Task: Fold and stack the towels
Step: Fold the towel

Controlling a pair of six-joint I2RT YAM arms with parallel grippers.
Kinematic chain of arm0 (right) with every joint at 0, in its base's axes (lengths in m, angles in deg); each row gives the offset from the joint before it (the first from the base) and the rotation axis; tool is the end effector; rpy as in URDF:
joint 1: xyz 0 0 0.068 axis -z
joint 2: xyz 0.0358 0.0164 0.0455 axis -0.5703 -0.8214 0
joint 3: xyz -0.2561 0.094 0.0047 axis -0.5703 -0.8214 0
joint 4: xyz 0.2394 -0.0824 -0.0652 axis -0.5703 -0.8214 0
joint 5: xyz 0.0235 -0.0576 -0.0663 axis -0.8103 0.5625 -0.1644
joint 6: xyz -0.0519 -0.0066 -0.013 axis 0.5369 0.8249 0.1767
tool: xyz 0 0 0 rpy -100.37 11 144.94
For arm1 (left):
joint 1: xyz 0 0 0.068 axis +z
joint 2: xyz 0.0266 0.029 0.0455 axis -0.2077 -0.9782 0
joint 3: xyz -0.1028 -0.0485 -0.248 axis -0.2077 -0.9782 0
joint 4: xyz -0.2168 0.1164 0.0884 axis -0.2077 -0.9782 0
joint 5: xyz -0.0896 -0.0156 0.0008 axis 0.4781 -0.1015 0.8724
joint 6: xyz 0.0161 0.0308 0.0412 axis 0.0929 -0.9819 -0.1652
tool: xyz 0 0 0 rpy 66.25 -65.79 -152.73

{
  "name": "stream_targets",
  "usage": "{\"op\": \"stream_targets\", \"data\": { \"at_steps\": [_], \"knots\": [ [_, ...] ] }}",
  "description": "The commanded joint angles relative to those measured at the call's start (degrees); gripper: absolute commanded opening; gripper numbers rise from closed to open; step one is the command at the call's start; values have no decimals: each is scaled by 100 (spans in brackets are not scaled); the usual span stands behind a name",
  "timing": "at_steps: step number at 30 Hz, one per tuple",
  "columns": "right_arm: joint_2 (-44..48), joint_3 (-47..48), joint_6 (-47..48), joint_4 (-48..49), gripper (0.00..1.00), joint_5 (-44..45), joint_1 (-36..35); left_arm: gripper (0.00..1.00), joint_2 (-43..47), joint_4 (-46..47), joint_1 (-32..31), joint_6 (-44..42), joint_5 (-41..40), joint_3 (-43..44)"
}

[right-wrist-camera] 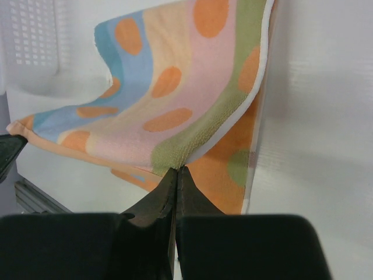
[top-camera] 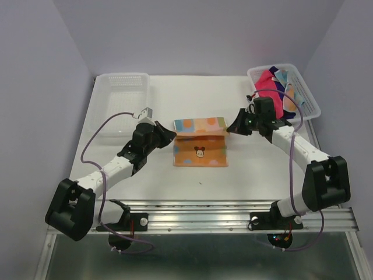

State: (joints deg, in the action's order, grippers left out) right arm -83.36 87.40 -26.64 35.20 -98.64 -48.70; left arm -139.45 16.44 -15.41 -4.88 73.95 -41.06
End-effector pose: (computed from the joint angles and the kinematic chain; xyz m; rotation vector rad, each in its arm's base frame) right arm 0.3105 0.0889 0.2574 0.1160 2.3594 0.7501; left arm 0.2383 -0.1260 0.2451 -0.2487 1.8934 -0.9443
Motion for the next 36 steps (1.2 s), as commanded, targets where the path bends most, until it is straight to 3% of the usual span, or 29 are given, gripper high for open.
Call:
{"op": "stream_targets", "data": {
  "at_steps": [1,11,21,36],
  "knots": [
    [369,-439,8,-36,1,-99,-13,0,208,140,-55,321,-318,-334],
    [598,-1073,-36,-10,1,-240,-136,0,849,-44,-249,480,-634,-950],
    [739,-624,-89,-159,1,86,-153,0,736,-581,-249,-12,-968,88],
    [317,-1379,-45,78,3,-143,-171,0,868,-90,-327,541,-450,-1292]
  ]
}}
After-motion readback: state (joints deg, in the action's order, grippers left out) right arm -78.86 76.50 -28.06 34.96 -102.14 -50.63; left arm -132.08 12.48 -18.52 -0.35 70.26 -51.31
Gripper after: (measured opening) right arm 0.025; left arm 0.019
